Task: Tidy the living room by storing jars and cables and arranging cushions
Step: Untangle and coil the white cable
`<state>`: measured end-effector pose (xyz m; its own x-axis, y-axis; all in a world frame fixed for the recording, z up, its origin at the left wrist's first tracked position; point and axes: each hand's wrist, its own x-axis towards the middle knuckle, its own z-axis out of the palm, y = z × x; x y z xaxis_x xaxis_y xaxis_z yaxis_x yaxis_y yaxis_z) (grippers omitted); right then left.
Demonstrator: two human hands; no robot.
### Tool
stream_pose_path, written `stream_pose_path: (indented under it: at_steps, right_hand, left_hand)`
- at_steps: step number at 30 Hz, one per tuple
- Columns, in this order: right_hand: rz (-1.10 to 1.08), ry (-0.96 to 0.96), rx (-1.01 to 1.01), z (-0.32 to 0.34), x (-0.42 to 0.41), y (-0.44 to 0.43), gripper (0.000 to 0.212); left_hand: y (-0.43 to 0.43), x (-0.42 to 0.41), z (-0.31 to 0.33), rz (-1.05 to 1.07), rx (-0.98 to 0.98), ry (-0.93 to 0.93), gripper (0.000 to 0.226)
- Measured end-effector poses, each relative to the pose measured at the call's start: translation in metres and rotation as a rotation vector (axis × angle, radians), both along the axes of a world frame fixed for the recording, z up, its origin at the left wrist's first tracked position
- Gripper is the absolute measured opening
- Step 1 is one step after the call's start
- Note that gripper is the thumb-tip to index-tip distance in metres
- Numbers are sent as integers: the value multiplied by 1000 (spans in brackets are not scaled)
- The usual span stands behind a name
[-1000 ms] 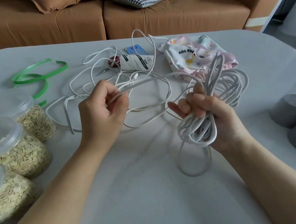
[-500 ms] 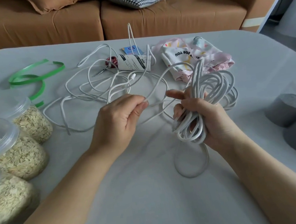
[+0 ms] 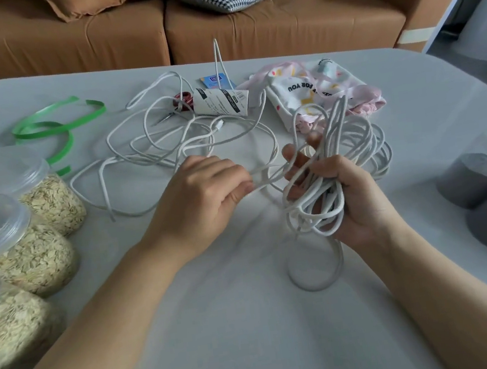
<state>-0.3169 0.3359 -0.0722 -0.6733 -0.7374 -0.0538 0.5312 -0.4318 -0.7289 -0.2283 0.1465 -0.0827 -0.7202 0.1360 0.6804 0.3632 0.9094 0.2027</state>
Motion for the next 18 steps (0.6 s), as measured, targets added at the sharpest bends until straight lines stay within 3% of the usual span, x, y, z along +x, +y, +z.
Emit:
stream_pose_path:
  at_steps: [4,8,12,18]
  right_hand:
    - [85,48,-38,0,2,-4,43]
    - [103,-14,-163,5,3,-1,33]
    - [273,-104,-323,6,-2,2,29]
    - [250,2,-180,6,-5,1,46]
  left_hand:
    - [13,-1,-3,-57,-80,-36,30]
    - [2,-1,-4,-33,-70,-111,30]
    - [-11,1,-8,-20,-42,-199,33]
    - [-14,2,-8,-19,-47,-209,30]
